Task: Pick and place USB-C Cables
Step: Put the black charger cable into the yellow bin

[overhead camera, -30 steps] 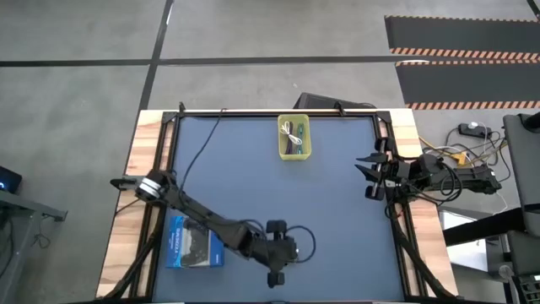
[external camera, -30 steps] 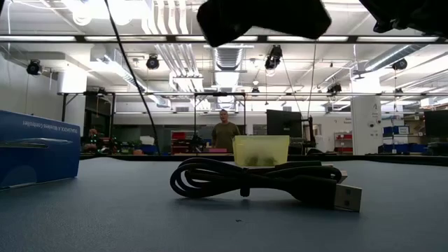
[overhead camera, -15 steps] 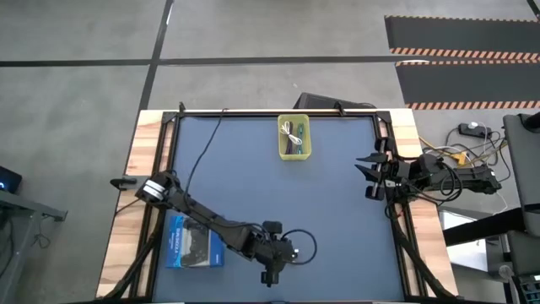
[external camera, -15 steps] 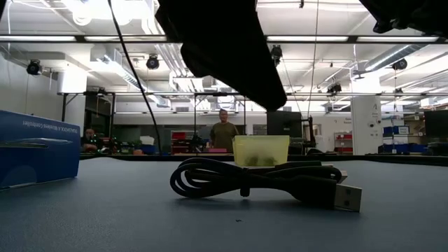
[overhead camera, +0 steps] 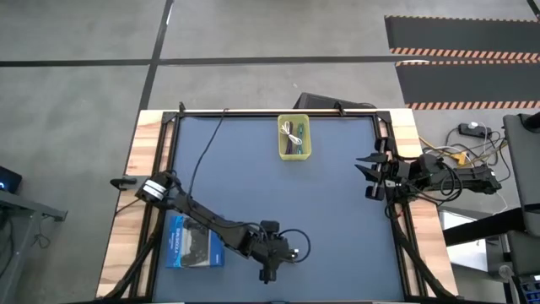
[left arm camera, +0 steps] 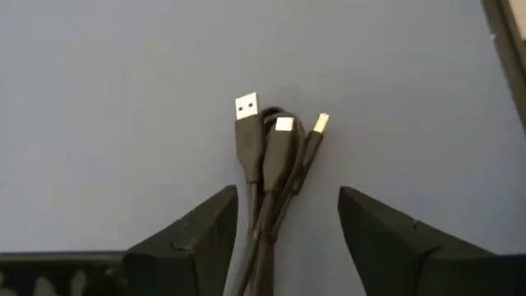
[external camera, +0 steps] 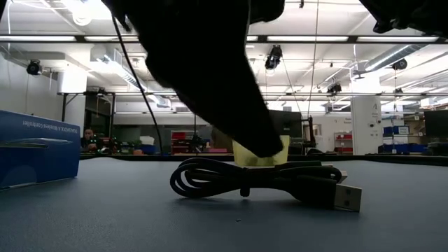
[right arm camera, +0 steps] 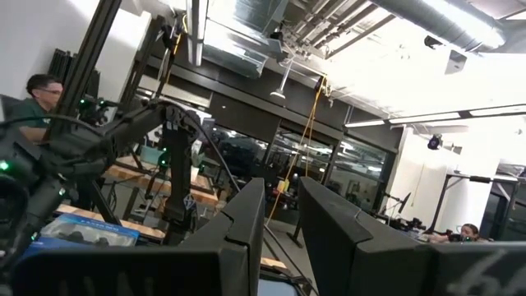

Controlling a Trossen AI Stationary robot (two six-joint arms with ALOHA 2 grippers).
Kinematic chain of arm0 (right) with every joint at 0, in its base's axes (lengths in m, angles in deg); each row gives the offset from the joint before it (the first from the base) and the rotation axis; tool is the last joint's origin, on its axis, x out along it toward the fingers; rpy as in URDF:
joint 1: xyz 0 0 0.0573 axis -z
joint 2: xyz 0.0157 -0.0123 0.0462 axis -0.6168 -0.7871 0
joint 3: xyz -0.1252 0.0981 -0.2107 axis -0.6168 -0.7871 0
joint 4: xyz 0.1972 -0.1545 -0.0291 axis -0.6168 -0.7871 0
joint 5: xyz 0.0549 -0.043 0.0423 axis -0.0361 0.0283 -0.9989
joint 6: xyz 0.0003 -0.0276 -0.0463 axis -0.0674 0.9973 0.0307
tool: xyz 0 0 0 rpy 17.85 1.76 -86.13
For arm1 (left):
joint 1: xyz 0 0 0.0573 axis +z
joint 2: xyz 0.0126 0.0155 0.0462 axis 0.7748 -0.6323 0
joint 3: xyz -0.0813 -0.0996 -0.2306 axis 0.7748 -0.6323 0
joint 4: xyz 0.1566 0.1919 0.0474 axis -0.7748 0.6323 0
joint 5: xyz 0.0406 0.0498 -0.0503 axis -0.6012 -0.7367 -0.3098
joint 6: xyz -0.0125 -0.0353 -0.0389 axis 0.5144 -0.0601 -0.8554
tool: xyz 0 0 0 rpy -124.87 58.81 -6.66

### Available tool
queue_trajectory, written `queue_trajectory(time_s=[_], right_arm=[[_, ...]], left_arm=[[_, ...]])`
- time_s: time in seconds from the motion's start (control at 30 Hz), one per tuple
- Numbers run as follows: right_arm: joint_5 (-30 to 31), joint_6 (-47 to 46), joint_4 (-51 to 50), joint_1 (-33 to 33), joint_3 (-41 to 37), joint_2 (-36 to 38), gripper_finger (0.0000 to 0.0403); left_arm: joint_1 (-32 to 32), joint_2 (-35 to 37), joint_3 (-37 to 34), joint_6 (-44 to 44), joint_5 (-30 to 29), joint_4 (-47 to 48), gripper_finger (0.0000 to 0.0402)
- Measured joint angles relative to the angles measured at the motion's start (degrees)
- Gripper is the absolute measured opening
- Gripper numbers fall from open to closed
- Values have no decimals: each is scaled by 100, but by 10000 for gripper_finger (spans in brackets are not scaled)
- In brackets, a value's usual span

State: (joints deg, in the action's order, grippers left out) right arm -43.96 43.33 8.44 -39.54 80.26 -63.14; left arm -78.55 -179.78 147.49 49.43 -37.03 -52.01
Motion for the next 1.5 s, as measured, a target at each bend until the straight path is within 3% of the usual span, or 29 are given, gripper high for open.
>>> queue_trajectory(time_s=[0.3,0.6,0.73,0.97,1.5], right_arm=[[0,0,-2,0,0,0,68],[2,0,-2,0,0,-2,68],[3,0,-7,-1,2,-2,68],[6,-7,-9,-2,2,-2,68],[49,-118,-63,0,129,-4,68]], left_arm=[[0,0,-947,10,-145,-1247,203],[-2,11,-1130,17,-267,-1509,199],[2,11,-1150,13,-336,-1542,159],[32,13,-1059,3,-340,-1462,25],[913,579,-821,-136,-545,-1507,23]])
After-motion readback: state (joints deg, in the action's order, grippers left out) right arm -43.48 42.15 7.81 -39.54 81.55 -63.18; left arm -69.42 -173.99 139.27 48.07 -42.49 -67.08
